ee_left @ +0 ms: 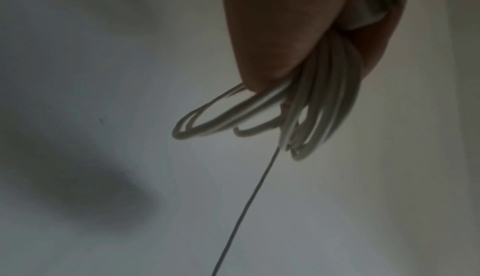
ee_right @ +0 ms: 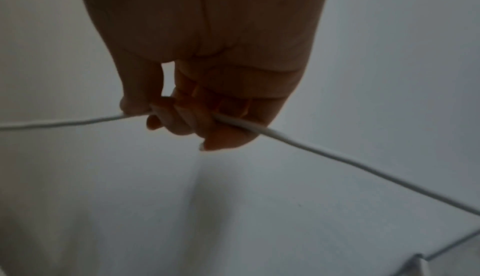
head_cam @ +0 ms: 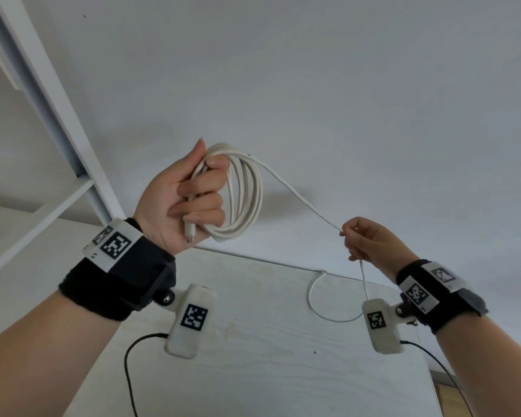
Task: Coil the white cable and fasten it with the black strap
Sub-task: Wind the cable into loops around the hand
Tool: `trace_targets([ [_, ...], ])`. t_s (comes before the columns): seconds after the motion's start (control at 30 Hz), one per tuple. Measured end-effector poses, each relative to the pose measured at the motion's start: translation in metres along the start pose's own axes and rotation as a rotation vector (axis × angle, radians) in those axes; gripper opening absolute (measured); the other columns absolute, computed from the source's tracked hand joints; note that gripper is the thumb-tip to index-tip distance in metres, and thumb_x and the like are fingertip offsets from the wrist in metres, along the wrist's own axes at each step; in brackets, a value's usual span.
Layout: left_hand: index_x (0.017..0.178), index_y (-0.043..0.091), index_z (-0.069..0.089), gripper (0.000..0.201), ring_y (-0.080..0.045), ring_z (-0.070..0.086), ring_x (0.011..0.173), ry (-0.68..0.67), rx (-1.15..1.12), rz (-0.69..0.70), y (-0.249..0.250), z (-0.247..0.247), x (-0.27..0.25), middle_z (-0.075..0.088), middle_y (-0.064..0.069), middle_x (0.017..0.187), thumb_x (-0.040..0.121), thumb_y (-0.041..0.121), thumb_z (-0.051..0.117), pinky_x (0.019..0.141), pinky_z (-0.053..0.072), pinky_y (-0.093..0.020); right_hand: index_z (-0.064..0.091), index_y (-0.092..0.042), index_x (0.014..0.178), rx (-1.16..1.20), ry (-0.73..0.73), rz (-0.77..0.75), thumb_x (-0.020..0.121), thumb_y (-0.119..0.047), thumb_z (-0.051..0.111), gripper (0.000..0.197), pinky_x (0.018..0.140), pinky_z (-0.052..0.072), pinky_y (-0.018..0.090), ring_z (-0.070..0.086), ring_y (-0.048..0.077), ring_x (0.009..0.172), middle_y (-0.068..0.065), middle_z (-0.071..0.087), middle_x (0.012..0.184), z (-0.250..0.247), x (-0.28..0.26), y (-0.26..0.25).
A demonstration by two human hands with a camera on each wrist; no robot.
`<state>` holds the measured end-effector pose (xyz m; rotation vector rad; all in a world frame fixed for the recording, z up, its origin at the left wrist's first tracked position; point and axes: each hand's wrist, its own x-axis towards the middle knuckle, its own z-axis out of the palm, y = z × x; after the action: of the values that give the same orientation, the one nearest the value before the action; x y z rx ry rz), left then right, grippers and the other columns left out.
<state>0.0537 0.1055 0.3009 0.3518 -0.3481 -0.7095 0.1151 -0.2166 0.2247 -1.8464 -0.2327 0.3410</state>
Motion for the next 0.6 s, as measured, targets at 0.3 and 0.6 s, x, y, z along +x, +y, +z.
trace_targets([
  [0.3,0.087,0.008,0.045,0.027,-0.015,0.042,0.039,0.174,0.065,0.223,0.017,-0.008,0.011,0.049,-0.003,0.057,0.100,0.031,0.037,0.059,0.052,-0.029,0.061,-0.019,0.087,-0.613,0.065,-0.102,0.091,-0.018,0.049,0.014,0.054,0.036,0.023,0.042,0.011,0.052,-0.007,0.051,0.060,0.043,-0.008,0.016],
  [0.6,0.076,0.014,0.047,0.031,-0.030,0.066,0.104,0.455,0.508,0.363,0.000,-0.011,0.033,0.071,-0.002,0.104,0.101,0.026,0.032,0.090,0.053,-0.046,0.059,-0.024,0.097,-1.082,-0.185,-0.254,0.092,-0.028,0.039,0.020,0.064,0.040,0.028,0.058,0.019,0.085,-0.006,0.064,0.095,0.083,-0.034,-0.021],
])
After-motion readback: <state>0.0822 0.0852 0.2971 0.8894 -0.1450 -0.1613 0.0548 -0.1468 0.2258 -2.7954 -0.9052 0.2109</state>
